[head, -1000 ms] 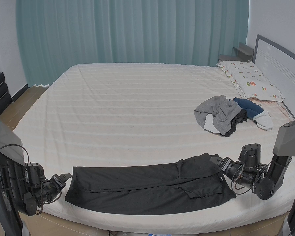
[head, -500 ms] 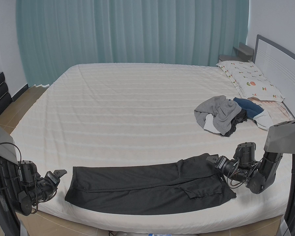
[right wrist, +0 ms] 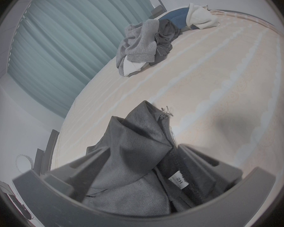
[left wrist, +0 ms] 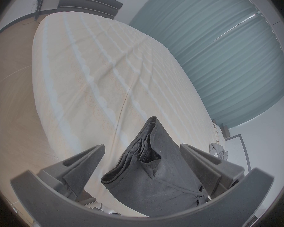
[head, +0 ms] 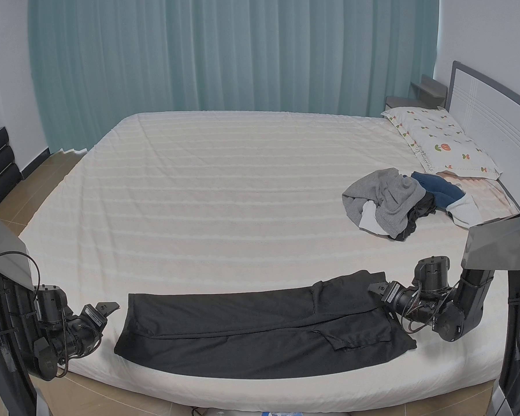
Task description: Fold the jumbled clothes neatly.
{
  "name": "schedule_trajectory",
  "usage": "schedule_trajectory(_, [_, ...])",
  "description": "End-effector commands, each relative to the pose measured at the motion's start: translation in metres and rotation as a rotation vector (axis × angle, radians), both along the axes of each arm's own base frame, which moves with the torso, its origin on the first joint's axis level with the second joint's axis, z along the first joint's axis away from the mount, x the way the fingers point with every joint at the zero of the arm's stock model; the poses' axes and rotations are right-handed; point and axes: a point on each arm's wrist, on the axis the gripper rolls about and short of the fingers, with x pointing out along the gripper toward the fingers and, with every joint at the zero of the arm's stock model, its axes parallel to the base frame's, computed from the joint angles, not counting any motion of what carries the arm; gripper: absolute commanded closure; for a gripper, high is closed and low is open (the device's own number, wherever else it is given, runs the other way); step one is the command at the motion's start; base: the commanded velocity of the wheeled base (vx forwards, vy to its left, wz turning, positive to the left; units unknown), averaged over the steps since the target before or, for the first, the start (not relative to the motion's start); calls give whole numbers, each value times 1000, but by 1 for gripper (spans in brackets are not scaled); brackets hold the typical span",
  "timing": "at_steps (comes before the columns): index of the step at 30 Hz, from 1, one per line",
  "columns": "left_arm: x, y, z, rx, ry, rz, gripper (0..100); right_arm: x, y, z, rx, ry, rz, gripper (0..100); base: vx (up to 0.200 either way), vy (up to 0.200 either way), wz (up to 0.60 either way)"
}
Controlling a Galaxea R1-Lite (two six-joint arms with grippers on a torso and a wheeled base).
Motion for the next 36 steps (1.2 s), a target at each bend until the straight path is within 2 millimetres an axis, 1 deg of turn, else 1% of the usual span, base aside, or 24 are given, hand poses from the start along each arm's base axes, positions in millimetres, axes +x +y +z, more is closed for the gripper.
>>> schedule_trajectory(1, [1,0,0,0,-4,0,0,-1,1,-5,-3,16,3,100,0,0,0])
schedule_trajectory(4, [1,0,-1,0,-3,1,0,-2,0,-8,-5,28,0,100,0,0,0])
schedule_trajectory(10, [1,0,-1,0,-3,1,0,-8,-4,-6,-9,32,-17,100,0,0,0])
schedule_trajectory(11, [0,-1,-1,0,-3,-2,0,-9,-8,-6,-10,35,-27,100,0,0,0])
schedule_trajectory(14, [0,-2,-1,0,-3,-7,0,-15,-9,-8,-14,56,-26,100,0,0,0])
schedule_trajectory(20, [1,-10,-1,5,-1,-43,0,-24,-8,-8,-19,61,-14,100,0,0,0])
schedule_trajectory(21, [1,-11,-1,6,1,-48,0,-25,-8,-8,-18,61,-15,0,0,0,0])
schedule_trajectory(23, [1,-14,-2,10,2,-60,0,-26,-8,-4,-14,53,-14,0,0,0,0])
schedule_trajectory(26, [4,-16,-2,38,-8,-94,0,-33,-10,11,5,21,-13,0,0,0,0])
schedule_trajectory(27, [4,-16,-2,46,-9,-99,0,-34,-10,12,5,21,-13,0,0,0,0])
schedule_trajectory(29, [5,-16,-8,116,4,-155,0,-40,-10,18,7,15,-9,0,0,0,0])
schedule_trajectory(30, [5,-16,-12,147,16,-180,0,-42,-10,20,6,16,-7,0,0,0,0])
schedule_trajectory(31, [5,-16,-12,147,16,-180,0,-42,-10,20,6,16,-7,0,0,0,0])
schedule_trajectory(32, [8,-16,-17,192,21,-211,0,-47,-9,23,5,16,-1,0,0,0,0])
schedule_trajectory(35, [11,-18,-18,206,13,-227,0,-50,-8,24,5,17,2,0,0,0,0])
schedule_trajectory(36, [18,-20,-21,218,0,-247,0,-53,-9,26,5,21,4,0,0,0,0])
